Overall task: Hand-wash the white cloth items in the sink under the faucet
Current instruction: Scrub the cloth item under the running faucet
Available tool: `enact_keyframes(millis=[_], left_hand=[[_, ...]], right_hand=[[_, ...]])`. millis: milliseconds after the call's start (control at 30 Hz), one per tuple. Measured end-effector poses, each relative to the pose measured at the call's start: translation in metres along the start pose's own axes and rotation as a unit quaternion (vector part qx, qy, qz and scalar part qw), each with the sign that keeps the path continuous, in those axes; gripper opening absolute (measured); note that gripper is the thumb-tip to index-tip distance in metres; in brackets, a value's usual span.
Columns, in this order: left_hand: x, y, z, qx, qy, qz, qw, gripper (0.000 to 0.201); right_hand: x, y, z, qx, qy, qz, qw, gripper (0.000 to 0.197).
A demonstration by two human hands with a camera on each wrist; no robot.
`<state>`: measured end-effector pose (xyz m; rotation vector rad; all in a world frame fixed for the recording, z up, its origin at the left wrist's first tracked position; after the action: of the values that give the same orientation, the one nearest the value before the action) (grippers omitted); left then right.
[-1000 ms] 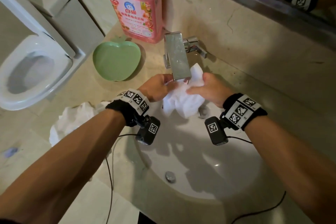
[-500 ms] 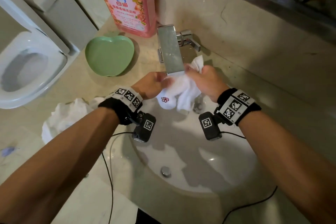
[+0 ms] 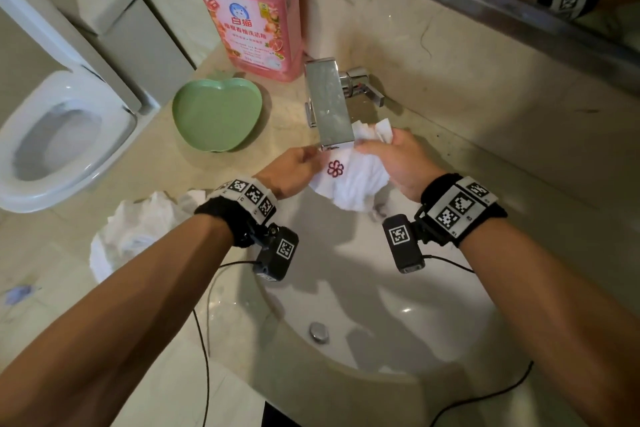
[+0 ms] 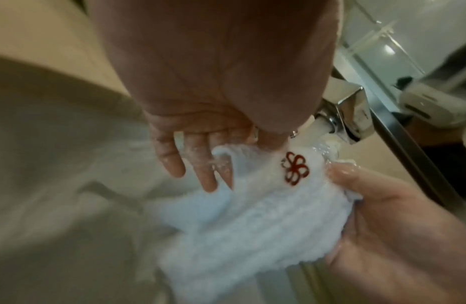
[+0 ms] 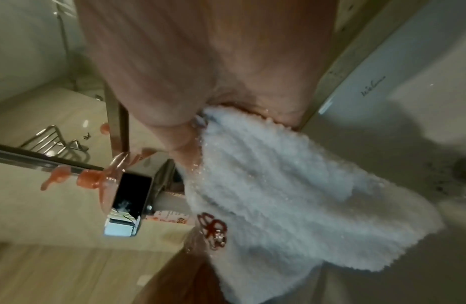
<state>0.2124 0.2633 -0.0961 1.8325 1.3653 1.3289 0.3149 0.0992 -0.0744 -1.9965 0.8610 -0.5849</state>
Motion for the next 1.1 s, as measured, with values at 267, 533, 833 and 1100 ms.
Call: enact_keyframes(millis=[267, 533, 833, 1100], left_hand=[[0.003, 0.017, 0.010, -0.052, 0.057, -0.135, 0.988, 0.025], [0.020, -0.010, 0.003, 0.061, 0.038, -0.140, 0.987, 0.015], [-0.012, 0.022, 0.011, -0.076, 0.007, -0.053, 0.996, 0.030], [0.004, 0.017, 0.009, -0.030, -0.004, -0.055, 0.998, 0.022]], right_hand=[[-0.015, 0.012, -0.004, 0.018, -0.041, -0.202, 0.978, 0.034], [-0.031, -0.006, 0.000, 0.025, -0.061, -0.046, 0.997, 0.015], [0.001, 0.009, 0.001, -0.016, -0.051, -0.144, 0.988, 0.038], [-0.012, 0.020, 0.009, -0.018, -0.057, -0.219, 0.974, 0.034]])
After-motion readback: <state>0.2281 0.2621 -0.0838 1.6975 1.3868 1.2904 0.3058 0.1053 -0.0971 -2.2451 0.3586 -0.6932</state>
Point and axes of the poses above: each hand's wrist, its own z-axis towards the middle knuckle, its own x-axis out of the back of the hand, y = z × x, the point moved 4 cm from there along z, towards the middle knuckle, and after that the axes turned 3 degrees about -x, right-handed, at the moved point
